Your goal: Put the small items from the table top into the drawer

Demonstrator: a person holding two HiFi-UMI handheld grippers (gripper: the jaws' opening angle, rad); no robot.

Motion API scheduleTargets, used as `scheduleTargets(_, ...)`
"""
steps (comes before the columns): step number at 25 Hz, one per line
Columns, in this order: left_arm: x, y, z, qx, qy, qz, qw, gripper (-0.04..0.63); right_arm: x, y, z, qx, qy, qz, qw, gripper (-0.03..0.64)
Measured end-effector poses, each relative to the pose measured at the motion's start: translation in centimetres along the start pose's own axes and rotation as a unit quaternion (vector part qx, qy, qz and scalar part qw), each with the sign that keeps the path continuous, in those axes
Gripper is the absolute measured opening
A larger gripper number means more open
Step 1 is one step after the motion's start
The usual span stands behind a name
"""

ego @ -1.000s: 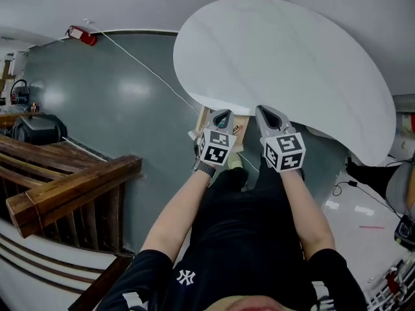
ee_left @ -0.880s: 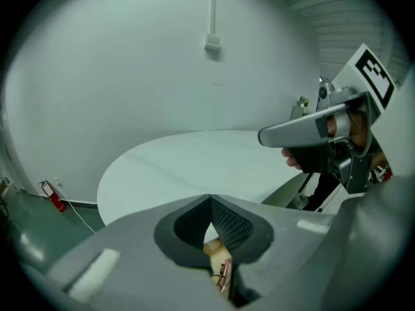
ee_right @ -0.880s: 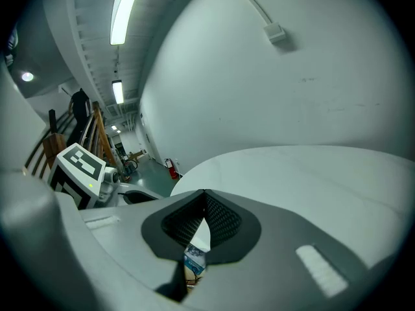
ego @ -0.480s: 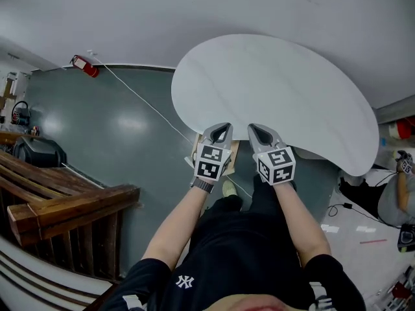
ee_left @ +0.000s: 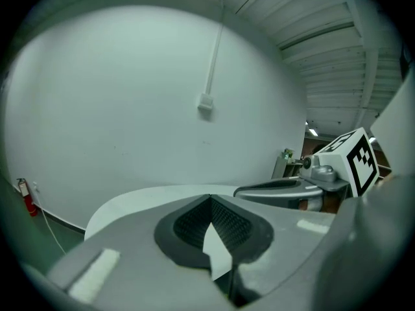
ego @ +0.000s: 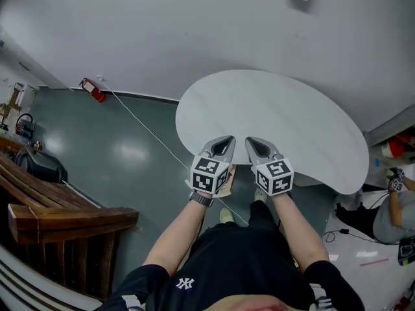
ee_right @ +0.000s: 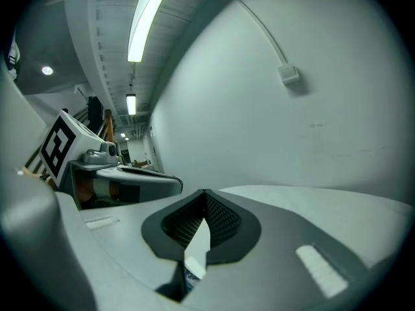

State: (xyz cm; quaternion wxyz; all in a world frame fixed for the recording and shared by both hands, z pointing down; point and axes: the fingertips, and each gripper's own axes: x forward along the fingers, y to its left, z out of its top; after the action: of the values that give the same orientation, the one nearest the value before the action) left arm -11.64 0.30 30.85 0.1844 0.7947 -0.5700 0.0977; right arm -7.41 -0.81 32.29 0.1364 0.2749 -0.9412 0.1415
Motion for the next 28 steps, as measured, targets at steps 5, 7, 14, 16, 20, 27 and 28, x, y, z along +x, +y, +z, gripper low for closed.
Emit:
scheduleTargets(5, -0.6, -1.2, 2.8, -0.009, -0.022, -0.015, 0.9996, 0.0, -1.0, -0.4, 2.2, -0.008, -0.017, -0.005, 1.0, 0.02)
scheduleTargets(7, -0.8, -1.4, 3.6, -0.012, -0.03, -0.018, 0.9993, 0.0, -1.3, -0.4, 3.0, -0.012, -0.023, -0.007, 1.0, 0.02)
scheduleTargets(14, -1.4, -1.9, 4.9, -0.014, -0.044, -0.02, 0.9987, 0.001, -1.9, 0.1, 4.7, -0.029, -0.037, -0.006, 0.999, 0.02)
scheduleTargets(16, -1.6, -2.0, 5.2, -0.013, -0.048, -0.02, 0.9985, 0.0, -2.0, 0.3, 5.0, -0.033, -0.039, -0.005, 0.999, 0.02)
scheduleTargets(20, -1.6, -2.2, 5.3, -0.015, -0.052, -0.021, 0.9983, 0.0, -2.3, 0.4, 5.2, -0.037, -0.041, -0.007, 0.998, 0.02)
scheduleTargets(27, -1.9, -2.6, 5.8, -0.016, -0.062, -0.019, 0.9978, 0.001, -2.8, 0.2, 5.3, -0.037, -0.046, -0.009, 0.998, 0.02)
scheduleTargets(28, -1.9, -2.7, 5.9, -0.017, -0.063, -0.019, 0.9977, 0.0, -2.9, 0.2, 5.3, -0.037, -0.046, -0.009, 0.998, 0.02)
